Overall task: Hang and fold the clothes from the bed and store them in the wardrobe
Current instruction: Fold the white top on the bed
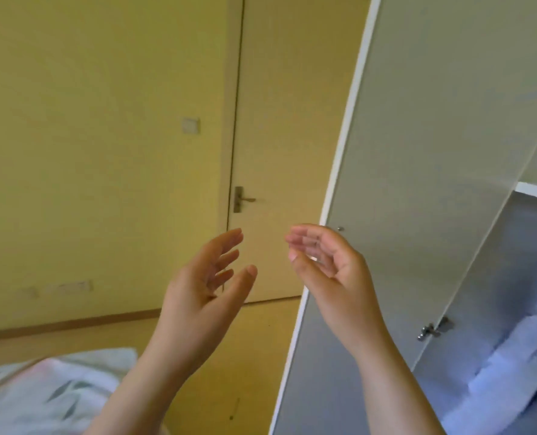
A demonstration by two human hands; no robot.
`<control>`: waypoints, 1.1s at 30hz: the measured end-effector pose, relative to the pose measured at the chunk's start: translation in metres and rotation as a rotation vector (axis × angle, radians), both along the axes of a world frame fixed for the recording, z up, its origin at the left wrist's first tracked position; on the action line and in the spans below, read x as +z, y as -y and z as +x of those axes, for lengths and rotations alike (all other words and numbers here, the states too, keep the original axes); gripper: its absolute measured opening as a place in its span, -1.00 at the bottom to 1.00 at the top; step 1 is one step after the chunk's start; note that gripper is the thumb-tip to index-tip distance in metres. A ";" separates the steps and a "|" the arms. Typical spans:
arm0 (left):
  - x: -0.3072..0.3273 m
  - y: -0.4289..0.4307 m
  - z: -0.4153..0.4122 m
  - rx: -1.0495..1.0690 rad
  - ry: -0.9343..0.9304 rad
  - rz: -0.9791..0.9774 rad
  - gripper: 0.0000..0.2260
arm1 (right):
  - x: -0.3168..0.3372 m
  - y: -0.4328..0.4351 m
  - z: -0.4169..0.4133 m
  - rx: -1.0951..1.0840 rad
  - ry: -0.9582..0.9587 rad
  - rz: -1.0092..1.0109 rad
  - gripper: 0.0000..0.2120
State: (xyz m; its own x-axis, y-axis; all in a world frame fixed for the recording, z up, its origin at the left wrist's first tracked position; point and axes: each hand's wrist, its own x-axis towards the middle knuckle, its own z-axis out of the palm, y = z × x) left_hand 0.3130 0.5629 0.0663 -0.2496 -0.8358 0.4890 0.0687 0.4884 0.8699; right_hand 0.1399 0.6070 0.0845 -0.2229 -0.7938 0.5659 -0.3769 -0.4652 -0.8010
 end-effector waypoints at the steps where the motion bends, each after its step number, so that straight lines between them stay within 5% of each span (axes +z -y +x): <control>1: -0.004 0.009 0.014 0.030 0.013 0.010 -0.58 | -0.004 0.014 0.012 0.026 -0.006 0.016 -0.75; 16: -0.067 0.162 0.096 0.384 0.084 0.140 -0.57 | -0.067 0.214 0.066 0.248 -0.075 0.264 -0.65; 33: -0.127 0.379 0.139 0.494 0.200 0.296 -0.62 | -0.125 0.442 0.103 0.340 -0.204 0.450 -0.51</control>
State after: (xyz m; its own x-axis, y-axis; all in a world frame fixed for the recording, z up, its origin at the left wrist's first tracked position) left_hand 0.4523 0.1844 -0.0607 0.1395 -0.9694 0.2020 -0.2837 0.1563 0.9461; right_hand 0.2434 0.1650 -0.0401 0.1635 -0.9731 0.1625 -0.4328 -0.2187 -0.8746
